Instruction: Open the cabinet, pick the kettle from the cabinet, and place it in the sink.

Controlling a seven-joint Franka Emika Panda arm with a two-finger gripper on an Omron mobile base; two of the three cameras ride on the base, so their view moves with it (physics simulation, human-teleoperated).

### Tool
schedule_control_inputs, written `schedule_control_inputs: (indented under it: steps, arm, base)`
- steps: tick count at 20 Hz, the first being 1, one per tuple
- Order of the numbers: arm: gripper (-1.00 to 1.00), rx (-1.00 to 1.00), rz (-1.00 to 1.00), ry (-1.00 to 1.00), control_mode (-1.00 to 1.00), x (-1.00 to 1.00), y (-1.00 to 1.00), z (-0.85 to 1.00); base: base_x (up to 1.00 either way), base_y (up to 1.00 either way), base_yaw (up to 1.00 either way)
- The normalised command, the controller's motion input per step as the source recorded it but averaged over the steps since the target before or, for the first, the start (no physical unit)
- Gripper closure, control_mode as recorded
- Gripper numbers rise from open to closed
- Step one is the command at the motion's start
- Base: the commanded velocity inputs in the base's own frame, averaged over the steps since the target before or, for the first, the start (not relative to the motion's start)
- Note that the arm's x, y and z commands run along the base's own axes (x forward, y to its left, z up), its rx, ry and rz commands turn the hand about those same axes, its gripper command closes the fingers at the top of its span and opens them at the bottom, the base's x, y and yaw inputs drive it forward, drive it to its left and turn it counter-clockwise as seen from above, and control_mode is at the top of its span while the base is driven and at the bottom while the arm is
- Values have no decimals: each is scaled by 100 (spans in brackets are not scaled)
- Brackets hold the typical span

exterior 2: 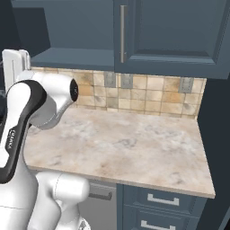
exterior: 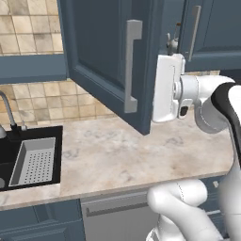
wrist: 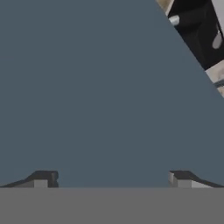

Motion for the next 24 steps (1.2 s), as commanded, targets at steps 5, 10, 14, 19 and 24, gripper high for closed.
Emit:
schedule_control_inputs:
  steps: [5, 10, 14, 19, 24]
  arm:
    - [-100, 0, 7, -18, -100, -15, 57, -11]
    - [-100, 0, 0, -21, -100, -5, 60, -13]
    - [-100, 0, -3, -17, -100, 0, 54, -12]
    - [-100, 0, -5, -5, -100, 15, 22, -6]
    - [-100, 1, 0, 0, -100, 16, -35, 0]
  base:
    - [0, 0, 0]
    - [0, 0, 0]
    - [0, 0, 0]
    - [0, 0, 0]
    - [0, 0, 0]
